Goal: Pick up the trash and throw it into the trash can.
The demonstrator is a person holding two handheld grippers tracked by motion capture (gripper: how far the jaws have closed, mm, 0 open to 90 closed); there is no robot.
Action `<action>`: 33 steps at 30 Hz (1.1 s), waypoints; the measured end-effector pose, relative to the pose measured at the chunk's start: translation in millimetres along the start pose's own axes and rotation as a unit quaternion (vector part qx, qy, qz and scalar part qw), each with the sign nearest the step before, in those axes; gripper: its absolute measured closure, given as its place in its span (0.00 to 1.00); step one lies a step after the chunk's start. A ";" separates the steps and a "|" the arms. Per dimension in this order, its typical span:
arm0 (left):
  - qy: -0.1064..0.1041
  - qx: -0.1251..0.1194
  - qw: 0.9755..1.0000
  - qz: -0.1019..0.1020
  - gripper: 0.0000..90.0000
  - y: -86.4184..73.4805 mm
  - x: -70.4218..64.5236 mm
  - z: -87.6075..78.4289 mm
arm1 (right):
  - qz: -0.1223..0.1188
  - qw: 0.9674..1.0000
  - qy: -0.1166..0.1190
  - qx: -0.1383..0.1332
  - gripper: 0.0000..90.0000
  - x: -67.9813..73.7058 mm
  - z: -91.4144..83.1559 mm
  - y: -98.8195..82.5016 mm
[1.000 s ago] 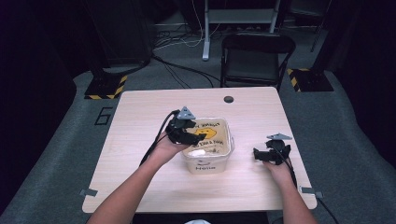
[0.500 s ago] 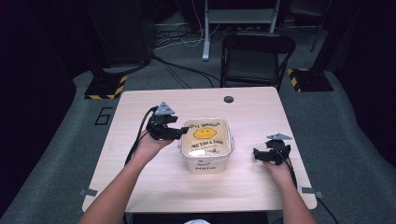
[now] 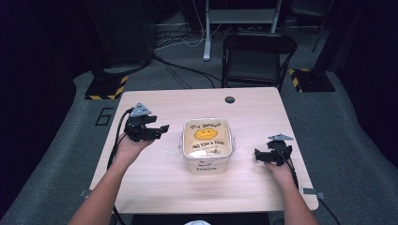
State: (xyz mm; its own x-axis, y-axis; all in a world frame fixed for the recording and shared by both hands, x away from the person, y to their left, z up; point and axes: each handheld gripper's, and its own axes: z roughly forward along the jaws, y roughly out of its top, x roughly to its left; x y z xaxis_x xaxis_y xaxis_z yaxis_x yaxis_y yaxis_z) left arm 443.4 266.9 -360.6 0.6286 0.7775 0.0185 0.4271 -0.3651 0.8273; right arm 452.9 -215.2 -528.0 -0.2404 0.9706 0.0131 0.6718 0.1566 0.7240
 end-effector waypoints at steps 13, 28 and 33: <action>0.014 0.006 1.000 -0.027 0.38 -42.0 17.8 -2.0 | -0.001 1.000 -0.002 0.000 0.03 -0.1 0.1 0.1; 0.023 0.014 0.999 -0.026 0.38 -89.1 19.1 13.1 | -0.001 1.000 -0.001 0.000 0.03 -0.1 0.1 0.0; 0.026 0.019 0.999 -0.030 0.38 -100.6 21.4 16.8 | 0.000 1.000 -0.002 0.000 0.03 0.0 0.1 0.0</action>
State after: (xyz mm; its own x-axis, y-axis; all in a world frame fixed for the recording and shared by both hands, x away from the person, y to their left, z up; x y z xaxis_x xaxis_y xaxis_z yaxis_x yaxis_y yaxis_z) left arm 424.7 311.6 -452.9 0.5668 0.8238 -0.0012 0.4879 -0.3345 0.8062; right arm 453.1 -215.2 -528.0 -0.2382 0.9712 0.0097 0.6713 0.1574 0.7243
